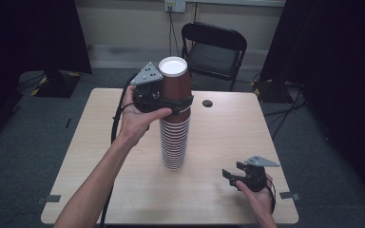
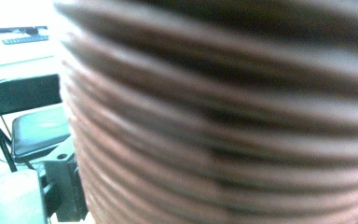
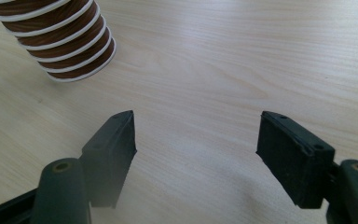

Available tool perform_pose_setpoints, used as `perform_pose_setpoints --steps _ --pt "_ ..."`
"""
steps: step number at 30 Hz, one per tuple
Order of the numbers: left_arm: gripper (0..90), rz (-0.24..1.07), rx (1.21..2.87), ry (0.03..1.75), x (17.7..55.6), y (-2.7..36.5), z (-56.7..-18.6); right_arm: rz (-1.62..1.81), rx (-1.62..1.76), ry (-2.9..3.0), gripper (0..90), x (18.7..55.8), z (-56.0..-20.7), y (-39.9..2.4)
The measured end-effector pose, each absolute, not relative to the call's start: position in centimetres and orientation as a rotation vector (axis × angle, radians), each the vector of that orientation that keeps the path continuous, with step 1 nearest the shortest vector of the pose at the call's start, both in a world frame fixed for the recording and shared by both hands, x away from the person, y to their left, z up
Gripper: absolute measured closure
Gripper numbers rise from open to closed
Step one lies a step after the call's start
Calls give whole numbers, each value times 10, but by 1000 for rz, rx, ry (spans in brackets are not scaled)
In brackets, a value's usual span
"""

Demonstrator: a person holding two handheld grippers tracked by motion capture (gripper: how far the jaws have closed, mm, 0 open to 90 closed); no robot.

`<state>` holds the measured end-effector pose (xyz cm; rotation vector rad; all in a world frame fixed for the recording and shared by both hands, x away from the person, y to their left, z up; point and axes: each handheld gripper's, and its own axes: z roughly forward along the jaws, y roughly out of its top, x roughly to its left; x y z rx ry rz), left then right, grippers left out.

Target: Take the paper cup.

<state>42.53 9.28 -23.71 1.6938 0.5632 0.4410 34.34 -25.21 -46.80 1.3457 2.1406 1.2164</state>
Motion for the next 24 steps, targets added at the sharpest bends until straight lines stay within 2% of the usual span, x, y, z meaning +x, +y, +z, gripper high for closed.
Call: perform_pose_setpoints --steps 8,14,24 --pt "106 444 1660 513 424 97 -226 1223 1350 2135 277 343 -468 -253" --pt "108 495 1629 536 419 99 -207 1218 1342 2138 277 342 -467 -252" --pt "109 490 1577 543 415 110 -193 1219 1340 2138 277 342 -467 -252"
